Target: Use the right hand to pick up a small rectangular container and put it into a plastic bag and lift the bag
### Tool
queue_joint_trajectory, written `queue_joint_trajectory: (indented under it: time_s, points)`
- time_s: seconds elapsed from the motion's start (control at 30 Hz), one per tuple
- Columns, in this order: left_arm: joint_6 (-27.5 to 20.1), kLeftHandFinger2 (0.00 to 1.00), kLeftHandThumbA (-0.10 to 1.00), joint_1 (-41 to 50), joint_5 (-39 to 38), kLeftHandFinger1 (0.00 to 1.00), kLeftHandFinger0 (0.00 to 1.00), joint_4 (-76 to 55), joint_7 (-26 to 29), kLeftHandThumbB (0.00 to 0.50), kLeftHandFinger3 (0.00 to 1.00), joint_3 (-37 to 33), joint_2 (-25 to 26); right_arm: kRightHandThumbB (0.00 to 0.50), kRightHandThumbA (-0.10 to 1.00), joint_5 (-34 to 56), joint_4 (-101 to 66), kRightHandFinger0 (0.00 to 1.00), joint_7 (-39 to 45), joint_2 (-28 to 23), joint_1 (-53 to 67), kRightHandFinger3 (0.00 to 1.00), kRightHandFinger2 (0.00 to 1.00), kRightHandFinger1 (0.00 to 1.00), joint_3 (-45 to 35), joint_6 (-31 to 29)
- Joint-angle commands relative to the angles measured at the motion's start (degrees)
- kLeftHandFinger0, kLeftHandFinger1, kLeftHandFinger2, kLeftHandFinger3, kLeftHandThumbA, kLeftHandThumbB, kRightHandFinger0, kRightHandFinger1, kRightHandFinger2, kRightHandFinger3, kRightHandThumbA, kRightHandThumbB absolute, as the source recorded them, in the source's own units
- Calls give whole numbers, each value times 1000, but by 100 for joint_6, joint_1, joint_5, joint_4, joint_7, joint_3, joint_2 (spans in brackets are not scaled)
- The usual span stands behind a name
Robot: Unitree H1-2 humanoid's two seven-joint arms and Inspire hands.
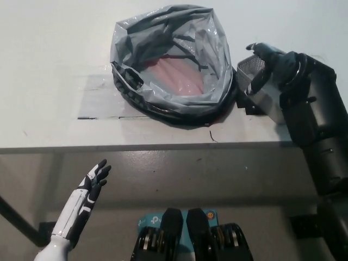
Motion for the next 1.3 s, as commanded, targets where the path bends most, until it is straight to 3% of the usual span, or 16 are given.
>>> queue_joint_trajectory:
  time_s: [0.0, 0.07, 0.43, 0.9, 1.27]
  points:
    - [-223, 1000, 1000, -19, -106, 1000, 1000, -71, -90, 248, 1000, 57, 85, 478, 1000, -545, -266, 1000, -32, -132, -235, 1000, 1000, 1000, -12, 54]
    - [-272, 1000, 1000, -23, -88, 1000, 1000, -44, -85, 242, 1000, 59, 83, 500, 1000, -715, -542, 1000, -22, -263, -236, 1000, 1000, 1000, 172, 54]
    - [-317, 1000, 1000, 57, -137, 1000, 1000, -41, -112, 239, 1000, 61, 68, 500, 1000, -711, -964, 1000, -22, -350, -160, 1000, 1000, 1000, 205, 54]
    - [-272, 1000, 1000, 32, -148, 1000, 1000, -70, -107, 241, 1000, 75, 53, 481, 1000, -543, -868, 1000, 129, -131, 2, 1000, 1000, 1000, 63, 54]
    - [-288, 1000, 1000, 65, -139, 1000, 1000, -87, -94, 249, 1000, 93, 59, 476, 1000, -618, -270, 1000, -338, -59, 27, 1000, 1000, 1000, 64, 54]
